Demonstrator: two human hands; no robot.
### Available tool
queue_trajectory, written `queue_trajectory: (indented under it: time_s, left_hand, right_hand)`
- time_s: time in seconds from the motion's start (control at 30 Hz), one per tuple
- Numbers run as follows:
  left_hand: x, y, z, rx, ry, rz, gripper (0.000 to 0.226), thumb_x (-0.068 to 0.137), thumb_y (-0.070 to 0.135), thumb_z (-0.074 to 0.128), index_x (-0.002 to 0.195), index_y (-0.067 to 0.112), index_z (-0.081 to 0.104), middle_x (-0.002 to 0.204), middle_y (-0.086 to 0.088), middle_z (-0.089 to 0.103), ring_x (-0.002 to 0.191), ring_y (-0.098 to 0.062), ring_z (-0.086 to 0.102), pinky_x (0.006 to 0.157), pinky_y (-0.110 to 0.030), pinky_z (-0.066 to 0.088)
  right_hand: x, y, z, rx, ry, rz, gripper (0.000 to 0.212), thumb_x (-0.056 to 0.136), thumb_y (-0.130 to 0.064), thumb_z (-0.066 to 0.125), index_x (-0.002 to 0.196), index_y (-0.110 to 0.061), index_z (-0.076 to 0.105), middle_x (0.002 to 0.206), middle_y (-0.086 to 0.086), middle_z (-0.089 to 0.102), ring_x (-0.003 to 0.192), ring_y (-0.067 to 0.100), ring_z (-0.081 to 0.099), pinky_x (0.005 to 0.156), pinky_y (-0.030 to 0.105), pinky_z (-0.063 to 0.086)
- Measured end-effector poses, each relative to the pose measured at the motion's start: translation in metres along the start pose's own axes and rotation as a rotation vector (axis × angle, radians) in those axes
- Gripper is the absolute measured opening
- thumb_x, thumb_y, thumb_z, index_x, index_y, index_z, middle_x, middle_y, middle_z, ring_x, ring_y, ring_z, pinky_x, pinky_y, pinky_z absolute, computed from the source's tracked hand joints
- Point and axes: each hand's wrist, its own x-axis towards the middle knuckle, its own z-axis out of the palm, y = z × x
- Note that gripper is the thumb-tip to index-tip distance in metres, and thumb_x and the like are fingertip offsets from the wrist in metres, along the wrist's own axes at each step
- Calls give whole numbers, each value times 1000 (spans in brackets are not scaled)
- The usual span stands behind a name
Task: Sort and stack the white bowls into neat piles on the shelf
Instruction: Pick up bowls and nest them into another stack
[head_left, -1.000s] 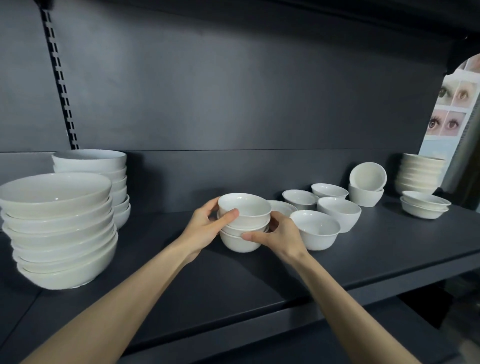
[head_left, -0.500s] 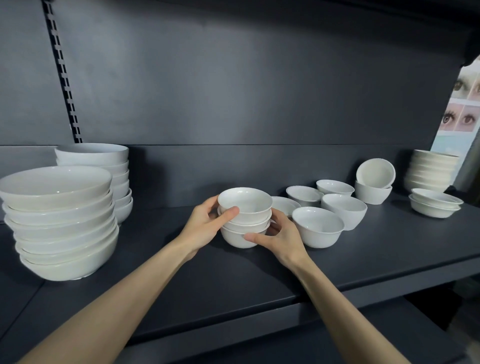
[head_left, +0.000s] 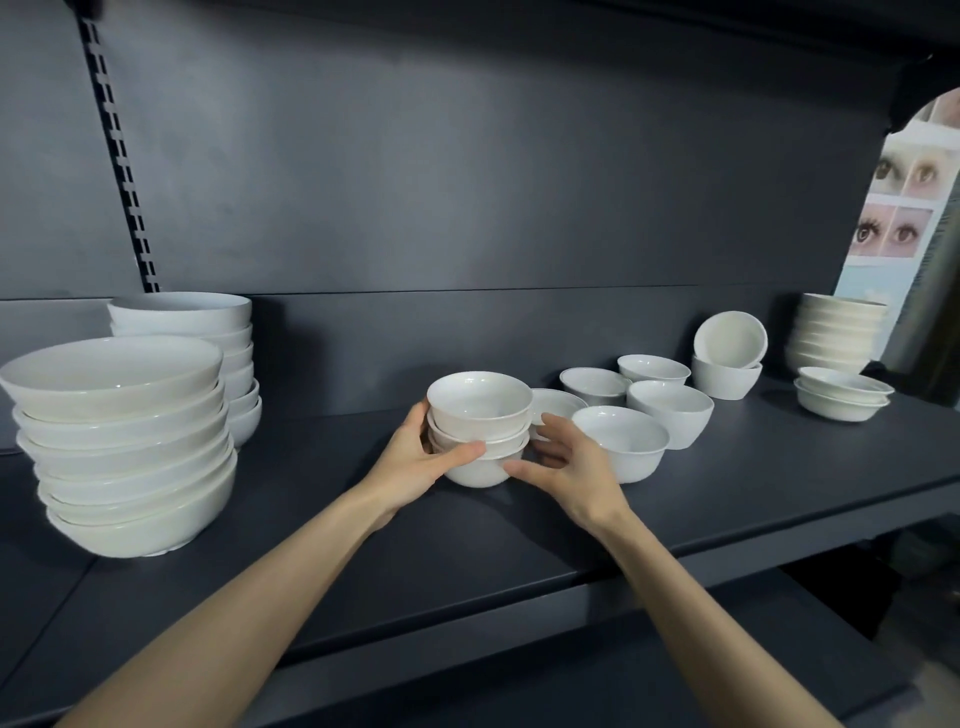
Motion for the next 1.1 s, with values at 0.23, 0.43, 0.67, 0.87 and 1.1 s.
queue_trajectory:
  time_s: [0.23, 0.43, 0.67, 0.87, 1.1]
  left_hand:
    - [0, -2, 9, 26, 88, -16, 84, 66, 13, 86, 136, 22, 40, 125, 13, 57, 112, -3, 55, 83, -17, 46]
    - [-11, 2, 20, 35, 86, -6, 81, 65, 15, 87, 132, 25, 43, 122, 14, 59, 112, -2, 56, 80, -15, 46]
    - [-26, 8, 46, 41, 106, -19, 100, 46, 37, 88, 135, 30, 42, 125, 19, 58, 111, 2, 57, 87, -19, 47]
    - [-32, 16, 75, 50, 186, -16, 84, 62, 17, 88, 133, 29, 45, 120, 18, 61, 103, 8, 60, 78, -13, 50]
    - [-24, 19, 126, 37, 208, -26, 80, 63, 18, 88, 130, 27, 46, 123, 14, 61, 111, -2, 60, 80, -15, 51]
  right_hand:
    - [-15, -3, -56, -344, 294, -96, 53, 74, -28, 80, 122, -18, 59, 122, -1, 49, 112, 17, 44, 90, 20, 34]
    - [-7, 13, -88, -481, 213, 59, 83, 68, -41, 82, 139, -27, 42, 143, 5, 32, 132, 27, 22, 111, 37, 28]
    - [4, 32, -107, -335, 77, 57, 65, 66, -36, 86, 122, -19, 58, 122, 5, 55, 100, 19, 55, 83, 23, 45]
    - [17, 27, -138, -67, 125, 47, 44, 68, -33, 84, 105, -15, 67, 101, 2, 63, 95, 15, 58, 74, 19, 43]
    - [38, -13, -164, 195, 25, -131, 40, 74, -22, 81, 110, -13, 66, 107, -7, 65, 103, 5, 59, 69, 5, 46]
